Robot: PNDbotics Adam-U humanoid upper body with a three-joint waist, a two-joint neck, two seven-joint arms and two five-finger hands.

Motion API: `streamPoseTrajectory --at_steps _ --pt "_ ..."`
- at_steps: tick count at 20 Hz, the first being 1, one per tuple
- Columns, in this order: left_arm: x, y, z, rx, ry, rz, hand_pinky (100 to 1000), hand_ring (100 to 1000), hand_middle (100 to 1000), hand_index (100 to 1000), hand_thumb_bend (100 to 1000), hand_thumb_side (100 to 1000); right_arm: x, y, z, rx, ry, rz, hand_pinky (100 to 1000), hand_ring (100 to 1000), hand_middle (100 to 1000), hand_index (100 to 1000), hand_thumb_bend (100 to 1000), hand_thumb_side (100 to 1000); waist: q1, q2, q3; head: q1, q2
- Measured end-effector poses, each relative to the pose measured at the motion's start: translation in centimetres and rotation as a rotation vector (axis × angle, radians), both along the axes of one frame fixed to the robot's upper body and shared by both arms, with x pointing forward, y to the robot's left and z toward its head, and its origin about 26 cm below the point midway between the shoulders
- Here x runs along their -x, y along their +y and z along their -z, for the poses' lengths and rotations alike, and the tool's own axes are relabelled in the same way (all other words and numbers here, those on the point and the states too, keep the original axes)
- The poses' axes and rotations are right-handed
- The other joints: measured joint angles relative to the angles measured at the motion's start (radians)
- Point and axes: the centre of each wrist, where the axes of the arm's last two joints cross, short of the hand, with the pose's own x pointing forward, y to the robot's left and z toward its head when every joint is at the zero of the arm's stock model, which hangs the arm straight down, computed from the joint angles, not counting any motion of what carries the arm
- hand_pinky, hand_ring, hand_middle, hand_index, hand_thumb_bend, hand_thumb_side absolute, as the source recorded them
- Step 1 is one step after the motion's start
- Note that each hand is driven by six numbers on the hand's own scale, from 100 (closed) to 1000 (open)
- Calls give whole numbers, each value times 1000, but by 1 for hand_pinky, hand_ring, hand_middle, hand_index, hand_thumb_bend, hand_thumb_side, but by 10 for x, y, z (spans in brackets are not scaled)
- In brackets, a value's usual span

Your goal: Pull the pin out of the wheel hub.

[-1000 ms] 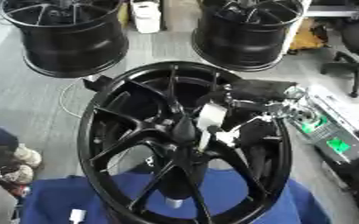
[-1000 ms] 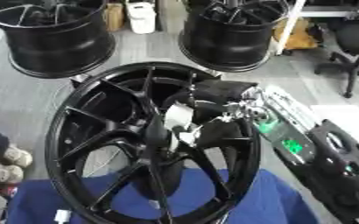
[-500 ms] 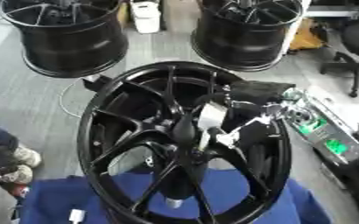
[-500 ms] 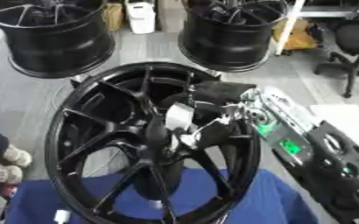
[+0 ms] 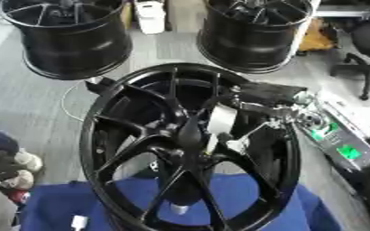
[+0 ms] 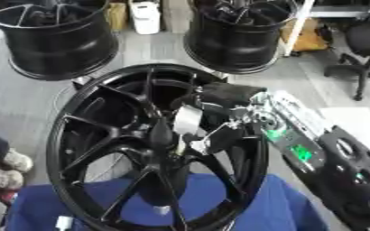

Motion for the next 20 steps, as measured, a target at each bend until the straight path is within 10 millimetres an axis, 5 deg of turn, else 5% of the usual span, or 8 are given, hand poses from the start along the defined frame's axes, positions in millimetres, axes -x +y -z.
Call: streamPoseTrajectory --at_steps 5,6,9,20 --pt "0 0 0 0 0 1 730 648 606 687 348 786 1 0 -1 -28 -6 0 454 407 390 795 100 199 0 1 1 -2 0" --pt "0 0 0 0 0 1 730 649 606 687 347 787 1 0 -1 -30 -7 1 365 330 313 641 100 180 0 1 1 -2 0" --pt "0 0 0 0 0 1 730 649 606 687 346 787 1 2 -7 -67 -20 -1 335 304 282 568 100 177 0 2 1 -5 0" --pt "-1 0 -1 0 -1 5 730 649 606 687 345 788 4 -19 -70 -167 -79 -9 311 286 250 527 100 171 -10 3 4 -12 -3"
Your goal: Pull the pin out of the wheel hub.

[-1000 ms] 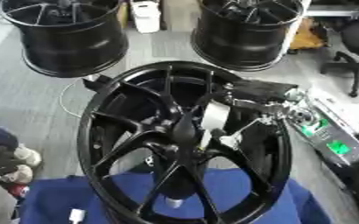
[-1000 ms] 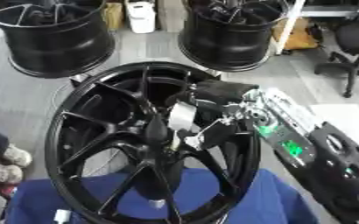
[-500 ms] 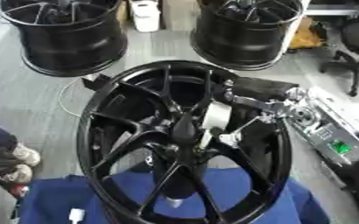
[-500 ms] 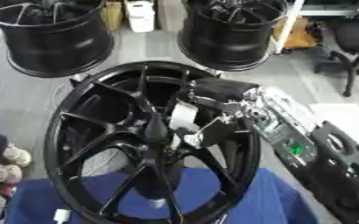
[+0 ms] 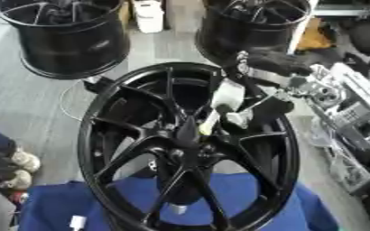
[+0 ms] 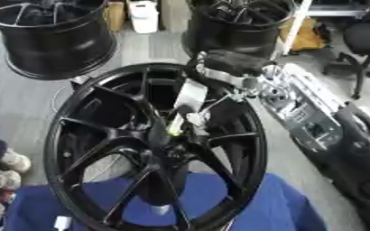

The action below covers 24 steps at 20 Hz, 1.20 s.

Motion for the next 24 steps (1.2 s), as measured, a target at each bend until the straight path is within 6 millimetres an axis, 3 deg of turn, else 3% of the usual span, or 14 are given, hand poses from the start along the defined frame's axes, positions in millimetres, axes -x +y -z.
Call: streamPoseTrajectory --at_steps 4,10,11,12,14,15,19,20,21,22,24 --pt "0 2 -1 -6 0 -3 731 649 606 687 346 787 6 -28 -27 -46 -38 63 325 288 245 516 100 150 -13 0 -14 6 -9" --pt "2 10 -3 -10 -1 -49 731 648 605 687 350 786 14 -102 -38 -169 -32 319 376 314 265 515 100 130 -18 0 -70 38 -28" --pt "3 11 -3 -9 0 -60 731 648 605 687 350 786 14 -117 -37 -190 -25 381 384 320 271 520 100 153 -17 0 -81 45 -33" --pt "3 13 -3 -7 0 -73 731 648 605 687 349 786 14 -132 -34 -214 -19 444 388 324 276 520 100 261 -15 0 -94 55 -35" --pt "5 16 -4 -4 -1 -97 731 648 605 687 349 786 13 -159 -23 -265 0 574 395 331 282 523 100 346 -12 1 -118 73 -39" --pt "5 17 -4 -3 -3 -108 731 648 605 687 349 786 13 -172 -16 -288 7 639 400 333 284 527 100 342 -11 2 -124 80 -43" --pt "7 21 -6 0 -9 -141 731 649 605 687 348 786 14 -218 26 -381 49 896 456 393 370 628 100 233 -9 11 -141 100 -49" --pt "7 22 -6 1 -10 -145 731 649 605 687 347 786 16 -229 40 -402 65 964 498 450 469 708 100 278 -6 15 -143 102 -52" --pt "7 22 -7 1 -12 -146 731 649 605 687 346 786 19 -240 56 -424 83 1035 558 534 588 778 100 415 -2 19 -143 102 -53" --pt "7 21 -7 1 -15 -147 731 649 605 687 346 786 23 -250 73 -444 105 1105 571 555 614 790 100 445 4 23 -142 101 -56" --pt "6 21 -8 1 -21 -146 731 649 605 687 345 786 32 -267 109 -483 156 1245 701 755 833 858 100 690 11 27 -129 93 -59"
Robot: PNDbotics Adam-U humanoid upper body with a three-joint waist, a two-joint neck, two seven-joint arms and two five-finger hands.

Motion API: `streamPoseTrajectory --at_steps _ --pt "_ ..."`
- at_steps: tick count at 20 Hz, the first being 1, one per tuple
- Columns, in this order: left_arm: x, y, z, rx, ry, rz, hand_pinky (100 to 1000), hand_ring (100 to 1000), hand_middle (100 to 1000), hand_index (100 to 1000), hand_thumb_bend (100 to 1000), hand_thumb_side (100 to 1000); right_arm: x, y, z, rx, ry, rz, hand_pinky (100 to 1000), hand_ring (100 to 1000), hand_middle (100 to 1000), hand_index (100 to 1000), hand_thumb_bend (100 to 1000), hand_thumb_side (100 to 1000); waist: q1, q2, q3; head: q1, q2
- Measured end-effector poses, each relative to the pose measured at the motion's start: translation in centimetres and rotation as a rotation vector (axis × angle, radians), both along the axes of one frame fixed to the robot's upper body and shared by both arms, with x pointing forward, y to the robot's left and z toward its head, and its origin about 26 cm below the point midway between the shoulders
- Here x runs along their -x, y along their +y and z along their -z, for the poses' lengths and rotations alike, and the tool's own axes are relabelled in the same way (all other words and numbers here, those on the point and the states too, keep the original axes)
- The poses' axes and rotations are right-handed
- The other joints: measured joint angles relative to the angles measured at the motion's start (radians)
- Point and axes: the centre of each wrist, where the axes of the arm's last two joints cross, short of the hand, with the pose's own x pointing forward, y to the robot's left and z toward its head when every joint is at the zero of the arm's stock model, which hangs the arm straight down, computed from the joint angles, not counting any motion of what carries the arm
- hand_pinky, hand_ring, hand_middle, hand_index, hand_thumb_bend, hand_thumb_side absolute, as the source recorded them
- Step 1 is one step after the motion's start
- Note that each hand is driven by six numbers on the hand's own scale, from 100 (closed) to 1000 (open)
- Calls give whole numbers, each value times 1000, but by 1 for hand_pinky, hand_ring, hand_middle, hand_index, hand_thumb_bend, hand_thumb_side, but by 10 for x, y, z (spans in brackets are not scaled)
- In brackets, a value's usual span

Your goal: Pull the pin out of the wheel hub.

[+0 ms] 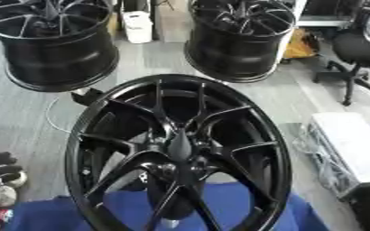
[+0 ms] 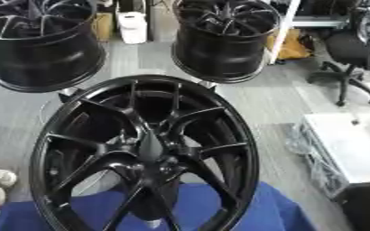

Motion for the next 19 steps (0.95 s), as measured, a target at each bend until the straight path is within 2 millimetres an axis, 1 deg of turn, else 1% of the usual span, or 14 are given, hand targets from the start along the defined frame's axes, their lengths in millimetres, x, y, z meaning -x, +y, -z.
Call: streamPoseTrajectory --at_steps 1,2,4,7,9,10,12,13,15,16,17,19 --pt "0 0 -1 0 -3 1 731 649 605 687 344 786 6 -8 18 -33 25 63 737 809 886 870 100 751 2 1 8 -5 -1" --pt "0 0 -1 0 -5 3 731 649 605 687 344 786 14 -15 36 -68 51 128 749 821 898 873 100 772 3 1 14 -10 -1" --pt "-1 -1 -1 0 -9 11 731 649 605 687 343 787 33 -29 75 -143 110 261 785 862 934 874 100 863 8 1 30 -23 0" --pt "-2 -5 0 -3 -9 35 731 649 605 687 342 787 69 -43 131 -252 207 450 794 876 950 870 100 895 10 -1 55 -45 6" --pt "-3 -7 0 -4 -6 51 731 649 605 687 342 787 93 -48 159 -290 256 535 791 874 949 865 100 888 10 -9 65 -55 13" --pt "-3 -7 1 -5 -5 56 731 649 605 687 342 787 103 -49 168 -300 265 559 787 870 945 859 100 869 10 -14 68 -59 17" --pt "-2 -8 2 -5 -2 64 731 649 605 687 342 787 114 -47 178 -309 246 581 768 852 927 840 100 857 11 -18 71 -64 18" --pt "-2 -9 3 -3 1 64 731 650 605 687 342 787 115 -45 180 -309 221 581 756 839 910 829 100 789 12 -20 72 -66 19" --pt "-2 -9 4 4 3 66 731 649 605 687 342 787 112 -39 177 -302 150 565 726 805 872 811 100 750 13 -21 72 -67 24" --pt "-2 -10 5 5 3 66 731 649 605 687 342 787 109 -34 175 -299 110 552 703 775 832 793 100 718 13 -21 72 -68 26" --pt "-2 -10 5 5 3 67 731 649 605 687 342 787 106 -29 173 -298 68 536 675 732 791 775 100 690 13 -21 72 -68 26" --pt "-2 -10 5 5 3 67 731 649 605 687 342 786 96 -16 165 -307 -27 499 629 657 725 742 100 667 15 -21 73 -67 27"
